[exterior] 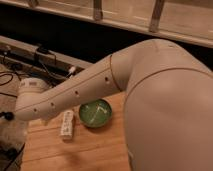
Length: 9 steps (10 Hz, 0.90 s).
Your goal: Place the bottle in the ceramic bowl
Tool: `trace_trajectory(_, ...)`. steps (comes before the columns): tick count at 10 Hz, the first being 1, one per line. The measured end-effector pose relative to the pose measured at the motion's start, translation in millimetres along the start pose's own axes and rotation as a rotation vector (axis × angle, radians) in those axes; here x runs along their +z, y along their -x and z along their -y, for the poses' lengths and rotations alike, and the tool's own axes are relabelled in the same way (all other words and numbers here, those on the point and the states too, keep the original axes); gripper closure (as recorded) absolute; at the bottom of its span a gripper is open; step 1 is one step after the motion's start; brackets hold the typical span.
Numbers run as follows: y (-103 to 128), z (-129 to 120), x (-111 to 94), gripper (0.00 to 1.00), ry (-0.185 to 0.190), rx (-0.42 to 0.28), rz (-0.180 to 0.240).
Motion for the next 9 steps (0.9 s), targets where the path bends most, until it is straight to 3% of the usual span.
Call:
trace_trajectory(3, 5, 2, 44, 0.2, 0.048, -0.009, -0.043)
trace_trajectory(5, 1, 4, 96, 0.2, 0.101, 0.007, -0.08)
trace_trajectory(7, -7, -1, 134, 0.2, 0.144, 0.026, -0.127)
trace_trajectory(9, -14, -8, 154, 0.2, 0.165, 0.042, -0.153)
